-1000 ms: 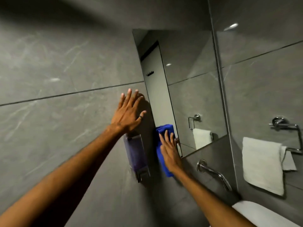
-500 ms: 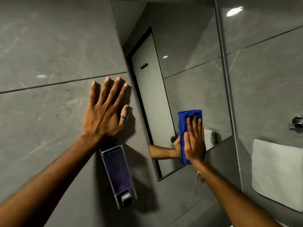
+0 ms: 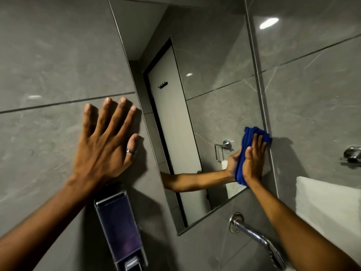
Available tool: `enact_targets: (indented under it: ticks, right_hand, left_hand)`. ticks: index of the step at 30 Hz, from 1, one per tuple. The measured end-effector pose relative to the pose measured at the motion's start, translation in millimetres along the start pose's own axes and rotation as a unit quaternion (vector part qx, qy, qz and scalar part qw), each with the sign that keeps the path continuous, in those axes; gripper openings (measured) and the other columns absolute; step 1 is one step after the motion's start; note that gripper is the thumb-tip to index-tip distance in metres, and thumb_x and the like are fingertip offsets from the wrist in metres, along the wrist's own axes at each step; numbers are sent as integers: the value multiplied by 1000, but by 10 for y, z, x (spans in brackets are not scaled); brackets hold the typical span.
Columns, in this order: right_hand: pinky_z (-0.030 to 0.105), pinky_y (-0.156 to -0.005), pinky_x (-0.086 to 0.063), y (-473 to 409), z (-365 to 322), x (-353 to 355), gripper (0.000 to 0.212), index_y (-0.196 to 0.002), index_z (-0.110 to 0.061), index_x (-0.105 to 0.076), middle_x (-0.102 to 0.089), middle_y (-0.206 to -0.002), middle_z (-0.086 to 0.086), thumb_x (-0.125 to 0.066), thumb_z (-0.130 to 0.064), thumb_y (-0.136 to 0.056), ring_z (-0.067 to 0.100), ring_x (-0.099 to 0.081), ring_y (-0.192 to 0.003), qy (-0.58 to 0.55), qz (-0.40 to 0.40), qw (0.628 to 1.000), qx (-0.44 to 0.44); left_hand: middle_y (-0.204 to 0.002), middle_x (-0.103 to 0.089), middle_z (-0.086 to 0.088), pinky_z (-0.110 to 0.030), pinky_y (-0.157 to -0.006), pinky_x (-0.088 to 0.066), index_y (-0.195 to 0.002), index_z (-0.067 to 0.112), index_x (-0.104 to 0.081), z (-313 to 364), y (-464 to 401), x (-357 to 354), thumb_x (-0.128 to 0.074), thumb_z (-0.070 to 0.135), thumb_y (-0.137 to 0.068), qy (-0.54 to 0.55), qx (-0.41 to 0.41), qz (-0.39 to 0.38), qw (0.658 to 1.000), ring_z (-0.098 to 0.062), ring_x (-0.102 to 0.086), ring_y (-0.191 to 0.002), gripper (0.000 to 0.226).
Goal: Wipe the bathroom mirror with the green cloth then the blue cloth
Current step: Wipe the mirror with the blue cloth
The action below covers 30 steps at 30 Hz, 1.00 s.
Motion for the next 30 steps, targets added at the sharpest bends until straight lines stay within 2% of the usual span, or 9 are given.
enact_targets:
  ticks: [3,7,10,12,13,17,21,25,30]
  right_hand:
    - [48,-127,-6,429,-541,-193,59,-157,-19,-19,-11,-167,5,-21,-35,-100,23,-2,-155,22,-19,996,79]
    - [52,-125,-15,1188,-1506,-488,58,-156,-26,-11,-13,-164,-1,-23,-37,-101,27,-11,-154,53,-59,972,222]
    - [50,-126,-7,1594,-2156,-746,56,-158,-35,-5,-9,-167,-5,-18,-41,-103,26,-7,-157,62,-95,941,319]
    - [48,-127,-1,1597,-2398,-874,56,-158,-35,-4,-4,-169,-6,-15,-43,-104,23,0,-157,53,-121,935,330]
    - [48,-127,0,1406,-2667,-822,56,-159,-35,-4,-4,-169,-6,-16,-42,-104,22,2,-157,75,-101,924,360]
    - [48,-127,1,1049,-2852,-784,58,-159,-35,-5,-4,-169,-6,-23,-39,-104,18,7,-157,80,-112,918,373]
    - [44,-128,0,577,-2746,-702,60,-158,-36,-7,-5,-169,-8,-24,-39,-101,15,4,-157,76,-98,924,362]
    - [42,-127,-8,-87,-2449,-499,57,-156,-37,-3,-8,-166,-11,-17,-42,-101,17,-5,-157,73,-63,949,299]
    - [42,-128,1,-954,-1797,-226,60,-158,-28,-12,-6,-168,-3,-13,-42,-100,16,2,-156,35,-49,982,180]
  left_hand:
    - [-175,-3,-8,-59,-129,3,-165,21,-8,9,6,3,-20,54,-101,2,-4,-3,1000,-33,2,-162,72]
    - [-174,-4,-9,-58,-129,3,-165,20,-10,11,6,36,-21,54,-101,5,2,-15,1000,-33,0,-162,73]
    - [-174,-7,-9,-58,-129,0,-164,19,-15,15,15,57,-23,52,-101,17,0,-17,1000,-32,-2,-162,72]
    - [-173,-11,-9,-56,-130,1,-163,18,-19,8,29,-18,-23,52,-100,26,-3,-35,999,-32,-4,-162,71]
    - [-173,-13,-10,-55,-130,2,-163,18,-21,-92,-180,110,-23,52,-100,24,8,-8,1000,-32,-5,-161,71]
    - [-172,-15,-13,-51,-129,9,-162,14,-22,-398,-510,235,-20,52,-99,27,47,-11,998,-34,-7,-160,74]
    - [-172,-13,-13,-57,-129,5,-163,15,-18,-491,-749,279,-18,54,-98,16,66,-4,998,-35,-5,-160,76]
    - [-172,-12,-14,-61,-129,-2,-163,13,-18,-434,-762,290,-20,53,-99,2,64,19,998,-36,-4,-160,75]
    - [-172,-9,-15,-61,-128,-3,-163,14,-17,-441,-759,284,-20,53,-99,1,58,32,998,-37,-2,-160,75]
Point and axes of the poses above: each hand's wrist, its own y-axis away from the middle knuckle, its own x-axis out of the back of the hand, z = x × y, the point moved 5 cm from there along -y, towards the middle knuckle
